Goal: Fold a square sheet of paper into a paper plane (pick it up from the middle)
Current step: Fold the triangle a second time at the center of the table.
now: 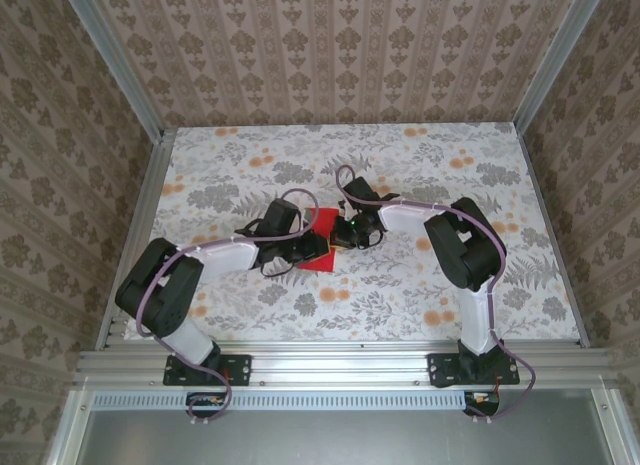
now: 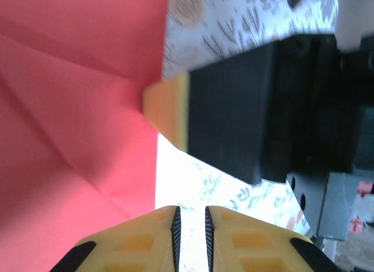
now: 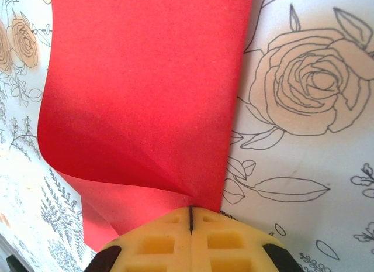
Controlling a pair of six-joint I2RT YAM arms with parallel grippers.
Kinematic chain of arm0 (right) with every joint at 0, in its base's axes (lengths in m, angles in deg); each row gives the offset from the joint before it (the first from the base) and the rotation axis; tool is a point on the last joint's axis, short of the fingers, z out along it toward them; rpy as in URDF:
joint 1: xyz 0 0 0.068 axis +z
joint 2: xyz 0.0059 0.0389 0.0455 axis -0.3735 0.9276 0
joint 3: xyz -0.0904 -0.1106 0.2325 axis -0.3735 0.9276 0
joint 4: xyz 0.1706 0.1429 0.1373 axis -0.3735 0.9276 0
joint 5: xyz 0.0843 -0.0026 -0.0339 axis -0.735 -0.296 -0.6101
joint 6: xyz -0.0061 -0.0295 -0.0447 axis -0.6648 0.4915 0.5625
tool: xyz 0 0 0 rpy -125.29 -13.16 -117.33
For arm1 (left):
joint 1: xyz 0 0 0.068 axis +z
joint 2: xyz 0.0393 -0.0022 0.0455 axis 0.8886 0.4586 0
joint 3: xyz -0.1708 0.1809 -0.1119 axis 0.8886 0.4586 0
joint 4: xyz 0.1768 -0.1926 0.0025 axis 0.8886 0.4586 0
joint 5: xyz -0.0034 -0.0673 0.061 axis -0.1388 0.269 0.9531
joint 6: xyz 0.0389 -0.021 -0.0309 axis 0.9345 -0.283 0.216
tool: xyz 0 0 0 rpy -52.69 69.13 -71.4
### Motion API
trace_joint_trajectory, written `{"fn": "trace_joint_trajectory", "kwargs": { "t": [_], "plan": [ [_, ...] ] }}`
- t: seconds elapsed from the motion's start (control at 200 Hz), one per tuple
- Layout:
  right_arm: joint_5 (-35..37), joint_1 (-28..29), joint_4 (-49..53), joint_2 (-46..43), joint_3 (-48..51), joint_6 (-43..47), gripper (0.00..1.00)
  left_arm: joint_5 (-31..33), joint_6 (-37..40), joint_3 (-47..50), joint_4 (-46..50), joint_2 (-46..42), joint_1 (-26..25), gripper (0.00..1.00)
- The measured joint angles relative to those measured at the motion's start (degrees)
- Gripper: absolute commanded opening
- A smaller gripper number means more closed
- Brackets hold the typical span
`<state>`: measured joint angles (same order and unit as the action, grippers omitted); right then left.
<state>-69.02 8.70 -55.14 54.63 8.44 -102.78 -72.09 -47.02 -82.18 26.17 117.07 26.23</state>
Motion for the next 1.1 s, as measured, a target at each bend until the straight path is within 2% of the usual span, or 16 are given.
{"fn": "trace_joint_trajectory", "kwargs": {
  "t": [0.265,0.575,0.68,0.89,1.1],
  "plan": [
    [-0.57,-0.24,-0.02,-0.02,0.02,0.44,0.12,2.45,-1.77,1.03,0.44,1.62,1.60,0.18],
    [-0.26,-0.66,0.02,-5.77,1.31,2.91,0.31,6.34,-1.73,0.96,3.76,2.58,1.70,0.18],
    [0.48,-0.66,0.07,-7.56,1.27,5.09,0.35,6.95,-1.51,0.96,4.72,2.58,1.70,0.17],
    [1.31,-0.66,1.79,-7.26,1.20,12.33,0.55,7.78,-1.11,0.96,5.95,2.58,1.70,0.17],
    [-2.95,-0.59,0.59,-7.15,2.47,18.27,0.60,7.93,-0.90,0.90,5.99,2.58,1.70,0.17]
  ]
}}
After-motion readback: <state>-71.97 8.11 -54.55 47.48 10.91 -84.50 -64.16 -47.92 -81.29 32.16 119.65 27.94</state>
